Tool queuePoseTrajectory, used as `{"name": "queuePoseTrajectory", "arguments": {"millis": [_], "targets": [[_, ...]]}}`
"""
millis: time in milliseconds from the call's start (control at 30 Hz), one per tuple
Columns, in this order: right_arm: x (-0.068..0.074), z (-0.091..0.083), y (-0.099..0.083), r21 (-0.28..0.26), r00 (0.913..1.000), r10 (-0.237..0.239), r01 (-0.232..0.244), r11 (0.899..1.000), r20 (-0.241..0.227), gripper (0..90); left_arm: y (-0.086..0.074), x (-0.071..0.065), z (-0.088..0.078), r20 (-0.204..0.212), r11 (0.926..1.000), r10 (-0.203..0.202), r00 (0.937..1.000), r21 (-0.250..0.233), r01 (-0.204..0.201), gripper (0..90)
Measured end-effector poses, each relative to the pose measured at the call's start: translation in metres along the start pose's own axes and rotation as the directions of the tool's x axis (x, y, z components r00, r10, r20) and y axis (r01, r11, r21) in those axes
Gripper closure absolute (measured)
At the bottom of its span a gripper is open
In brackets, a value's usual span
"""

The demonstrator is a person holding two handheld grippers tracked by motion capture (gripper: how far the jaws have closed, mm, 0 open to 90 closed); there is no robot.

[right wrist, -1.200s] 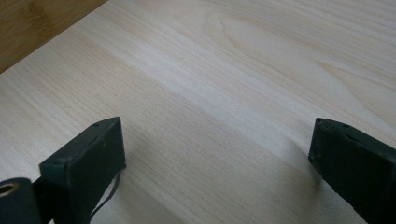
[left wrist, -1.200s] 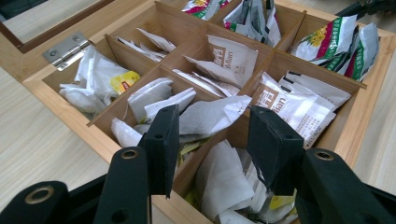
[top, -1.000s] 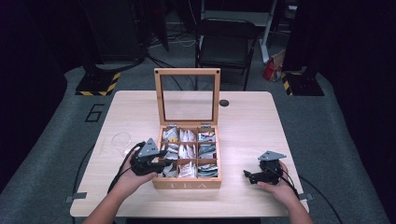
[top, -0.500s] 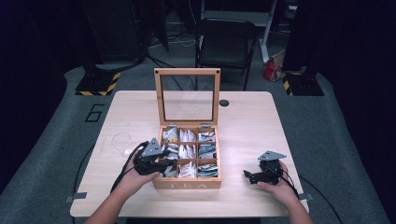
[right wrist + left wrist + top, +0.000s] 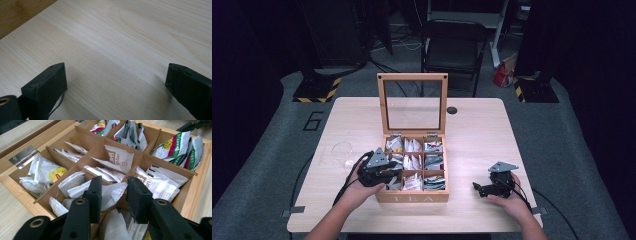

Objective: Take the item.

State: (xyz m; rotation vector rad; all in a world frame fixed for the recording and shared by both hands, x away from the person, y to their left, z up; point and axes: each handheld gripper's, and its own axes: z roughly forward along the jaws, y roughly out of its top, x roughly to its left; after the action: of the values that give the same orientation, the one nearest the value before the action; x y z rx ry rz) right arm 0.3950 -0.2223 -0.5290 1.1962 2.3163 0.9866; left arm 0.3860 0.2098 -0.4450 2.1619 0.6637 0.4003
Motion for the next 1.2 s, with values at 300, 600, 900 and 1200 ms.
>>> {"name": "queuePoseTrajectory", "arguments": {"millis": [300, 600, 900, 1200], "targets": [[0.000, 0.000, 0.000, 0.000, 1.0000, 0.000, 0.000, 1.000, 0.000, 2.9, 0.001, 0.001, 0.000, 0.017, 0.9999, -0.007, 0.9998, 0.010, 0.007, 77.1], [0.000, 0.000, 0.000, 0.000, 1.0000, 0.000, 0.000, 1.000, 0.000, 2.9, 0.005, 0.003, -0.001, 0.011, 0.9999, -0.007, 0.9999, 0.014, 0.007, 83.4], [0.000, 0.000, 0.000, 0.000, 1.0000, 0.000, 0.000, 1.000, 0.000, 2.9, 0.009, 0.010, -0.004, -0.020, 0.9996, -0.027, 0.9994, 0.000, 0.027, 86.9], [0.000, 0.000, 0.000, 0.000, 1.0000, 0.000, 0.000, 1.000, 0.000, 2.9, 0.012, 0.016, -0.006, -0.039, 0.9994, -0.034, 0.9986, -0.009, 0.034, 88.1]]}}
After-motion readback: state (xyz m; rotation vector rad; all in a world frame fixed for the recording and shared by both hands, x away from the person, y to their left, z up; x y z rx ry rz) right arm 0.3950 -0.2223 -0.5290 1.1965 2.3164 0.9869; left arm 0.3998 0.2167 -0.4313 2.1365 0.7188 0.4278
